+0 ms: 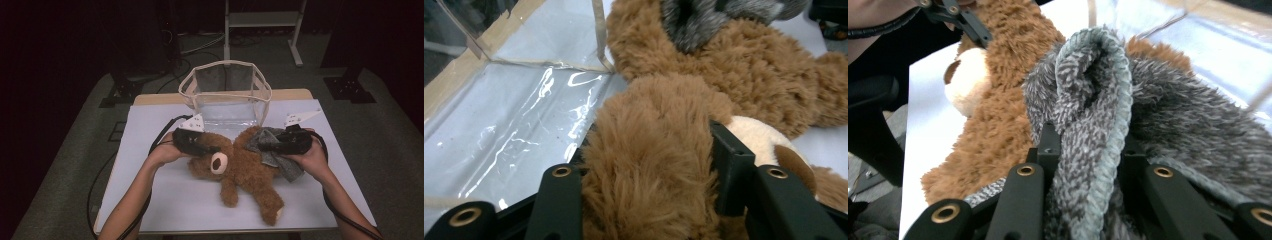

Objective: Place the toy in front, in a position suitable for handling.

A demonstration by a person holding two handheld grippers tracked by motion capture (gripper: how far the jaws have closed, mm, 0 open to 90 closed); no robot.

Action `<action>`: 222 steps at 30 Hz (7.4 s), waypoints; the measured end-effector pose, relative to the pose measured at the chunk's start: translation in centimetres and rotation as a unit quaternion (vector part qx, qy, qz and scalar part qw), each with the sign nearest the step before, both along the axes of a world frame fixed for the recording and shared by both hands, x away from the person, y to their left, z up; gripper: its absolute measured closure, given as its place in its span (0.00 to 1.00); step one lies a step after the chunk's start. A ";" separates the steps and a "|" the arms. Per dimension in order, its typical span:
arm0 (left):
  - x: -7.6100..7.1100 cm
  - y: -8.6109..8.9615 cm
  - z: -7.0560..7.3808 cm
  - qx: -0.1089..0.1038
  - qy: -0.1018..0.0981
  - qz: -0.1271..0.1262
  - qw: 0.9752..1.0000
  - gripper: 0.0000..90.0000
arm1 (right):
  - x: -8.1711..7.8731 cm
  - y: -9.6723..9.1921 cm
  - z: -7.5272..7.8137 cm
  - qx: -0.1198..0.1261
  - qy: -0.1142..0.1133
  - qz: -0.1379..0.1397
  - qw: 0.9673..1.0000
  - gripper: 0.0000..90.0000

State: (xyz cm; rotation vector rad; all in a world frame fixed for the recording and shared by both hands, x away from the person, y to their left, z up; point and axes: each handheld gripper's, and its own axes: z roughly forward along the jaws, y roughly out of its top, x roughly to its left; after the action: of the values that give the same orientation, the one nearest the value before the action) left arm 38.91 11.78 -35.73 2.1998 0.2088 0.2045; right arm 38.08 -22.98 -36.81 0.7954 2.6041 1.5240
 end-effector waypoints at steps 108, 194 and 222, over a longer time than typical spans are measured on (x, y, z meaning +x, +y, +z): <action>-6.5 1.5 -2.6 0.004 -0.036 -0.056 0.998 0.32 | -2.8 4.2 7.0 0.016 -0.038 0.104 0.994 0.79; -7.1 -0.4 -1.7 0.015 -0.034 -0.084 0.996 0.36 | -7.5 7.9 0.7 -0.049 -0.038 0.109 0.992 0.78; -7.1 0.6 -2.4 0.000 -0.024 -0.070 0.997 0.40 | -10.6 6.1 0.9 -0.060 -0.047 0.125 0.989 0.79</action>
State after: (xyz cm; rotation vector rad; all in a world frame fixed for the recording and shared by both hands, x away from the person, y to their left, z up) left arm 31.80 12.35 -38.12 2.1966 0.0271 0.1797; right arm 27.52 -16.87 -35.94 0.3889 2.7767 1.3988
